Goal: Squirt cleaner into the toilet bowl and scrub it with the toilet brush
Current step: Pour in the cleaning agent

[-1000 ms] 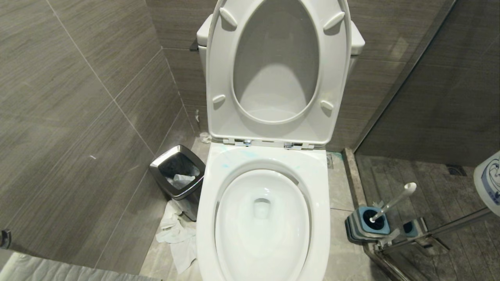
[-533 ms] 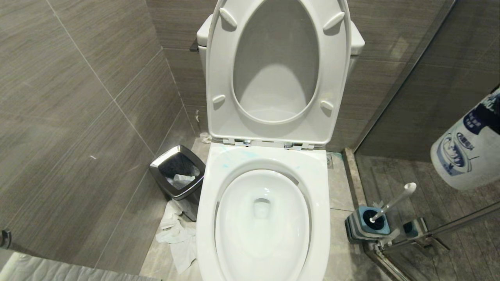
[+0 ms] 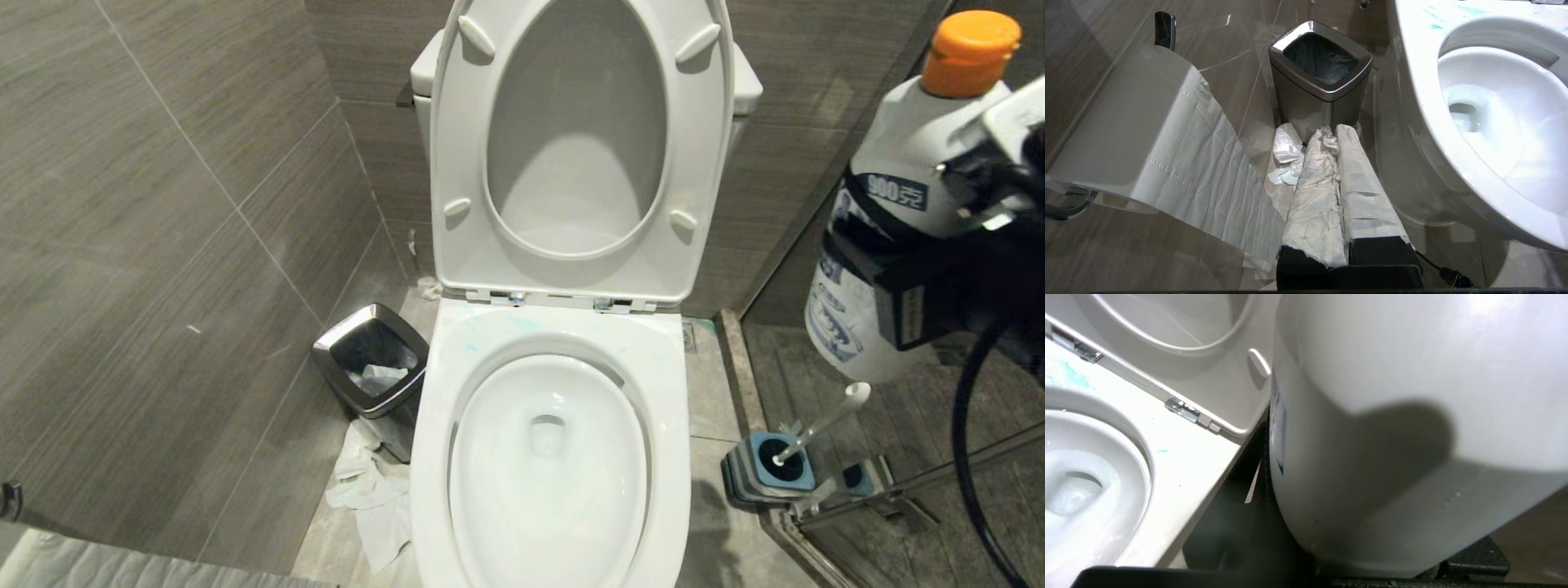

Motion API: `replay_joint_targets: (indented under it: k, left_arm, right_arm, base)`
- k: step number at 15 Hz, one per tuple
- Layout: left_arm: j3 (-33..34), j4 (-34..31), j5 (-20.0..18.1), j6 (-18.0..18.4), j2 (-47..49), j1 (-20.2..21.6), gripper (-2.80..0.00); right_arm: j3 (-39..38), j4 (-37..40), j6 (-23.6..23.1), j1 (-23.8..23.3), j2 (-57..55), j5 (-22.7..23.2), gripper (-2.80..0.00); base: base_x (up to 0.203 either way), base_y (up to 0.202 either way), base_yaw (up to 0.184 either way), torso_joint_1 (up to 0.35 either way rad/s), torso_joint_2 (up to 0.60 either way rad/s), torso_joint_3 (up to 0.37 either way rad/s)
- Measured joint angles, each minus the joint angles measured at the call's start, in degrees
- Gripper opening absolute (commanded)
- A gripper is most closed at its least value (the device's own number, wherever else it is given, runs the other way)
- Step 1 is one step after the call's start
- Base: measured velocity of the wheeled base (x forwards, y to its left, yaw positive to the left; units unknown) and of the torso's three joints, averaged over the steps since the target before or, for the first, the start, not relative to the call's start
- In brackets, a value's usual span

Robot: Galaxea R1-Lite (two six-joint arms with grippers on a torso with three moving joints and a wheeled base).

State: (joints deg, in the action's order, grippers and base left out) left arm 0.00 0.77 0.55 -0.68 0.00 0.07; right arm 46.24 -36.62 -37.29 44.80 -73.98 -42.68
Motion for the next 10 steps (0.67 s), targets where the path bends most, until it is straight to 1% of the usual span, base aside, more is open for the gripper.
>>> replay_joint_targets:
  k: [2, 3, 6, 8, 10]
  left_arm:
    - [0.00, -0.02, -0.02, -0.02, -0.02, 0.00, -2.80]
    - [0.00, -0.02, 0.02, 0.03, 0.00, -0.02, -2.80]
    - [0.00, -0.02, 0.05, 0.01, 0.00, 0.02, -2.80]
    - [0.00, -0.02, 0.01, 0.03, -0.02, 0.00, -2.80]
    - [0.00, 0.00, -0.02, 0.04, 0.00, 0.00, -2.80]
  right_arm:
    - [2.80, 0.00, -2.54, 4.38, -4.43, -5.72, -2.80]
    - [3.92, -0.04, -3.37, 5.37, -6.71, -7.71, -2.80]
    - [6.47, -0.26, -5.46, 6.47, -12.55, -11.50, -2.80]
    - [7.74, -0.37, -7.61, 6.60, -15.34, -12.52, -2.80]
    - [8.14, -0.34, -10.73, 6.59, -16.97, -13.47, -2.80]
  base:
    - [0.000, 0.000, 0.000, 0.000, 0.00, 0.000]
    - [0.000, 0.000, 0.000, 0.000, 0.00, 0.000]
    - [0.000, 0.000, 0.000, 0.000, 0.00, 0.000]
    - [0.000, 0.000, 0.000, 0.000, 0.00, 0.000]
    - [0.000, 0.000, 0.000, 0.000, 0.00, 0.000]
